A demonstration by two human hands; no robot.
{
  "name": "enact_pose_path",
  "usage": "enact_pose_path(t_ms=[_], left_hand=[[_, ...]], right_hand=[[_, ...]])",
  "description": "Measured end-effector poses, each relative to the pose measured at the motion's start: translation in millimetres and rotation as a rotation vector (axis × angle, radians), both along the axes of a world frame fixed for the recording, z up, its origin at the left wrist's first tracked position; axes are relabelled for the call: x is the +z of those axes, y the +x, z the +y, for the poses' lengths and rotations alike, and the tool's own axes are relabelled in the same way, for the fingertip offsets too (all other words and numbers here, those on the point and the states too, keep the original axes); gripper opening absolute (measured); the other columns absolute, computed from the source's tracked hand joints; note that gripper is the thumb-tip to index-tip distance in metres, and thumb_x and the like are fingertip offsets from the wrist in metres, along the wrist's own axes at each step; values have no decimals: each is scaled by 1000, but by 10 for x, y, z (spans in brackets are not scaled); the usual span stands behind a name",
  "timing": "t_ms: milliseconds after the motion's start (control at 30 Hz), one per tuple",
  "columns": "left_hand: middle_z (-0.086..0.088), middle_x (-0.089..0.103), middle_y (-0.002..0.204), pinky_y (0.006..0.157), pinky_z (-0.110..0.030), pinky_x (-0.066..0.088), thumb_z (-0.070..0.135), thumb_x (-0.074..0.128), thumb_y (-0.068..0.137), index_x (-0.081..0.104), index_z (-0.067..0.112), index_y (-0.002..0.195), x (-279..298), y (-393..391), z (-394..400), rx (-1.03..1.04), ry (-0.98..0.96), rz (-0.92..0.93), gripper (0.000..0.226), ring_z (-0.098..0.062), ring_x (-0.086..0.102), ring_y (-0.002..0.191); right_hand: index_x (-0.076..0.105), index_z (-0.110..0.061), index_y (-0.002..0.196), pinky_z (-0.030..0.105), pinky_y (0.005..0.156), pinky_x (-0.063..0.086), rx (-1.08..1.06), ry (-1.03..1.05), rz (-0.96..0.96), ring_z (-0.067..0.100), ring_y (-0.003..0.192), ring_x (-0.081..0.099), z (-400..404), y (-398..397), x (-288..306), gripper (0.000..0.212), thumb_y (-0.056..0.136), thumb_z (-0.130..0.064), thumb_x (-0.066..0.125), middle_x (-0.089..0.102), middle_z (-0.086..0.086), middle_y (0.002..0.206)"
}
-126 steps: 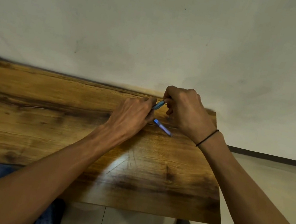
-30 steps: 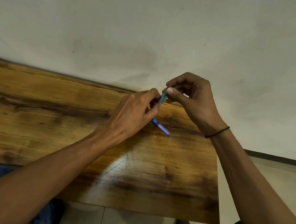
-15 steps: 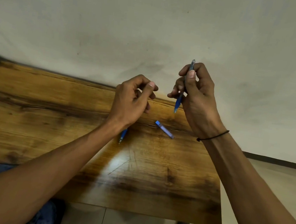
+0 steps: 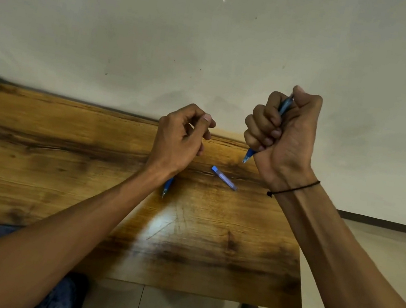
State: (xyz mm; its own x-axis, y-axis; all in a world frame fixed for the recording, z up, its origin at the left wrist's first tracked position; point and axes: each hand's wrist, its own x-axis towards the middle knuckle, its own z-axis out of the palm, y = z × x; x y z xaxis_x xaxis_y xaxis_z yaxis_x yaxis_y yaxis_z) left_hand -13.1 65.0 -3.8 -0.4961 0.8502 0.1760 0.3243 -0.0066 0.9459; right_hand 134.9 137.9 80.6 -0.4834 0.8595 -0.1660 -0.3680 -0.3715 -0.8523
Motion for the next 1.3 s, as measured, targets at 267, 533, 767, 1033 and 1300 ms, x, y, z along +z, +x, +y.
enact_pose_path(t_ms=[267, 533, 767, 1033, 1300], left_hand=[[-6, 72, 79, 53, -33, 61, 20, 56, 109, 73, 9, 100, 6, 17, 2, -10, 1, -8, 22, -19, 68, 55], [-4, 72, 78, 54, -31, 61, 20, 56, 109, 73, 9, 100, 61, 38, 1, -14, 3, -6, 22, -16, 69, 55], [-5, 72, 77, 55, -31, 61, 21, 56, 109, 73, 10, 99, 117, 27, -7, -13, 13, -22, 22, -18, 69, 57], [-5, 71, 78, 54, -26, 59, 21, 56, 109, 73, 11, 101, 139, 26, -3, -10, 20, -24, 22, -15, 69, 57], [-4, 71, 76, 53, -23, 57, 21, 56, 109, 73, 11, 101, 122, 30, -3, -15, 23, -33, 21, -14, 69, 58]], right_hand=[[28, -16, 56, 23, 47, 5, 26, -60, 90, 13, 45, 6, 6, 27, 57, 56, 105, -42, 25, 8, -1, 51], [27, -16, 57, 21, 46, 8, 27, -47, 95, 11, 43, 8, -16, 29, 133, 55, 106, -42, 25, 9, -2, 50], [26, -18, 59, 24, 46, 7, -21, -169, 179, 11, 46, 7, 3, 54, 214, 51, 102, -46, 28, 11, -5, 51], [27, -18, 59, 23, 43, 10, -37, -260, 248, 10, 47, 7, -6, 52, 278, 50, 101, -46, 30, 19, -7, 44], [27, -18, 60, 22, 43, 10, -25, -300, 283, 10, 47, 6, -15, 51, 313, 50, 101, -46, 29, 21, -8, 42]])
